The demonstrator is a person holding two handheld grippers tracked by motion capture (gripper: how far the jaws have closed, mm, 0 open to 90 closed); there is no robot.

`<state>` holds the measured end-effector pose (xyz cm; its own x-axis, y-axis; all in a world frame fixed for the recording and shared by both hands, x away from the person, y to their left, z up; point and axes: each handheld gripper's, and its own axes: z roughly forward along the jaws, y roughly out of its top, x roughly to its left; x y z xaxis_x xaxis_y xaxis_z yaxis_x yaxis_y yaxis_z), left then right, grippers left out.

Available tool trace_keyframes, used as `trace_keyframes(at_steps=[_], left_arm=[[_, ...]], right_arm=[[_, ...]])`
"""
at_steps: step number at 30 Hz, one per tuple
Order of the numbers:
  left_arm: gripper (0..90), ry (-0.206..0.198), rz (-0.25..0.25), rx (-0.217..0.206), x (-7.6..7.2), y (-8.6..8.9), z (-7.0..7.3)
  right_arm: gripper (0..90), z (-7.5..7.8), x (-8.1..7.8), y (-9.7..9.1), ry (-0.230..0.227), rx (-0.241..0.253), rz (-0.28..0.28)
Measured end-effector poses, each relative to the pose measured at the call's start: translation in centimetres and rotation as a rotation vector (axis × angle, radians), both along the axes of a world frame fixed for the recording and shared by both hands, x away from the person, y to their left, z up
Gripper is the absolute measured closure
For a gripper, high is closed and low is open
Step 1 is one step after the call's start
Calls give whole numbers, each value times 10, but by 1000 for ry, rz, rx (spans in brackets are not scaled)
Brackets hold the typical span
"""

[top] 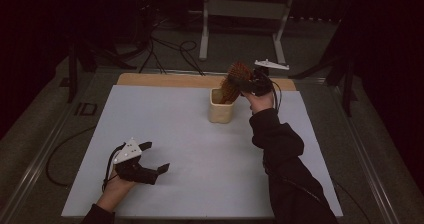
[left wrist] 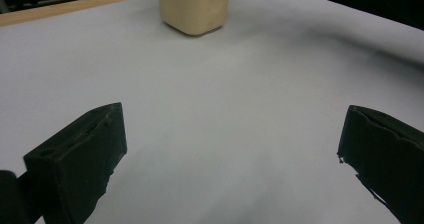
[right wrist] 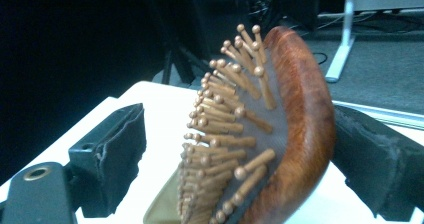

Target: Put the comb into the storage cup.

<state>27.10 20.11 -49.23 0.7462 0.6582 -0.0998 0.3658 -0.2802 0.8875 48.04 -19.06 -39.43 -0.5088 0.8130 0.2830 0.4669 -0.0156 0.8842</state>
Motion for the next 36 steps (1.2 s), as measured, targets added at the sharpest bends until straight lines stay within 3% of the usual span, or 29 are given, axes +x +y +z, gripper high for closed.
trace_keyframes(at_steps=[2, 4, 8, 20, 24, 36], left_arm=[[0, -1, -2, 0, 0, 0, 0], [0, -2, -6, -1, 0, -1, 1], [0, -2, -8, -2, -1, -1, 1], [0, -4, -1, -3, -5, 2, 2], [0, -10, 1, -3, -6, 3, 3], [0, -15, -13, -5, -6, 1, 4]], right_arm=[[92, 0, 0, -1, 3, -5, 6], [91, 2, -2, -4, -3, -51, 16], [92, 4, -4, -11, -19, -48, 14], [91, 7, -17, -31, -58, -106, 15], [91, 5, -27, -39, -69, -143, 22], [91, -5, -58, -54, -83, -159, 49]])
